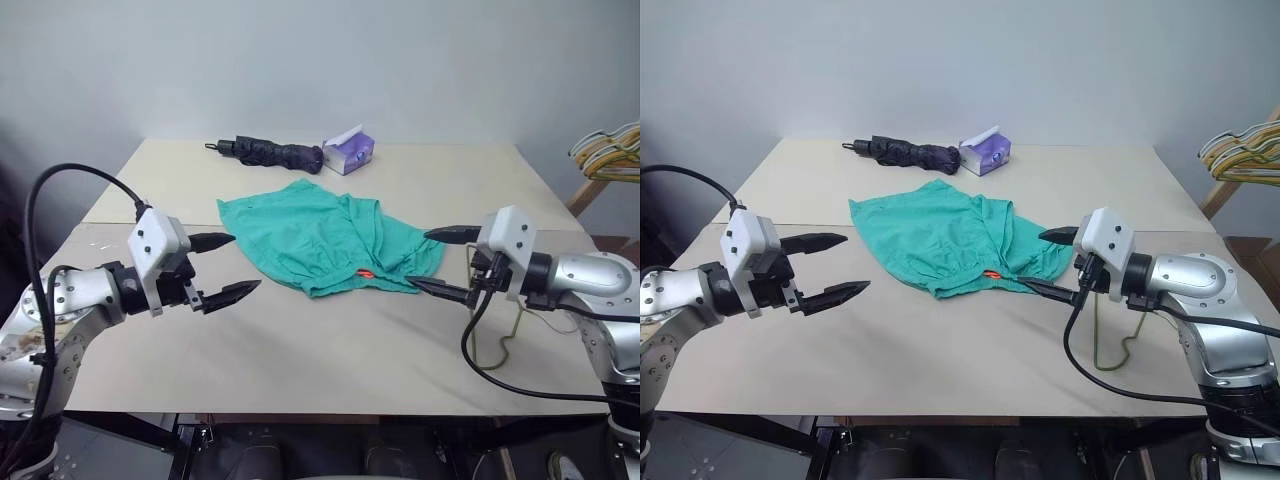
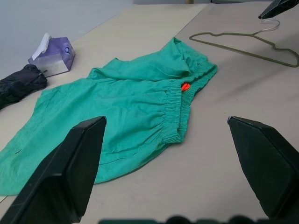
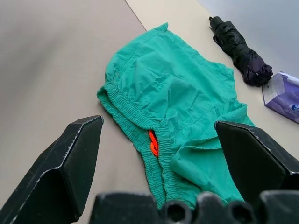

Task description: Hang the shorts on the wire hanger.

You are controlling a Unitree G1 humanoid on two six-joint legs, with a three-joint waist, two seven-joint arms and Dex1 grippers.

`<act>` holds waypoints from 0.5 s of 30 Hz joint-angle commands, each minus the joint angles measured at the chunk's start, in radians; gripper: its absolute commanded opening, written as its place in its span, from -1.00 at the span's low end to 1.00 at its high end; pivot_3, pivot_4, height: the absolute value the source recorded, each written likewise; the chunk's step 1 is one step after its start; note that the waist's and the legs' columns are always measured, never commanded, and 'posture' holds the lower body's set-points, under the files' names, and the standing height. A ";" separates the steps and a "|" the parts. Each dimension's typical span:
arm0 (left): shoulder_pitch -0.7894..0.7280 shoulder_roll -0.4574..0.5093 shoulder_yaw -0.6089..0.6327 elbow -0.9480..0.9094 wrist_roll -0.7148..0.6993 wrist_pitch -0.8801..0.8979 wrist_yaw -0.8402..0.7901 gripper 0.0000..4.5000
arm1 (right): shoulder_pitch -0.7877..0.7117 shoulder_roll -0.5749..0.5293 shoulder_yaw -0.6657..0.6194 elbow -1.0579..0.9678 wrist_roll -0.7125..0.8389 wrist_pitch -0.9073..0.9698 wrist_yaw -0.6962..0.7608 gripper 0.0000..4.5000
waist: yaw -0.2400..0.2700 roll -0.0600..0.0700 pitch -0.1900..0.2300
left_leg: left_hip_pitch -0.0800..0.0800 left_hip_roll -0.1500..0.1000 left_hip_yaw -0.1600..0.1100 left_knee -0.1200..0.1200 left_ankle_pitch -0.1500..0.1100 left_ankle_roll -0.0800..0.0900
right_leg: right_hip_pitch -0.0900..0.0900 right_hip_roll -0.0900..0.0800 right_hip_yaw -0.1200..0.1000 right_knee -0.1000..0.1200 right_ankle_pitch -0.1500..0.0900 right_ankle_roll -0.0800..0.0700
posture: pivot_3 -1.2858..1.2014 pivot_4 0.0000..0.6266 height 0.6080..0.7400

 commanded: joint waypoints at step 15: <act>-0.029 0.020 0.021 0.004 -0.012 -0.021 -0.009 1.00 | -0.002 0.003 -0.028 -0.046 0.013 -0.005 -0.023 0.98 | 0.000 0.000 0.000 | 0.000 0.000 0.000 0.000 0.000 0.000 | 0.000 0.000 0.000 0.000 0.000 0.000 | 0.09 -0.90 1.00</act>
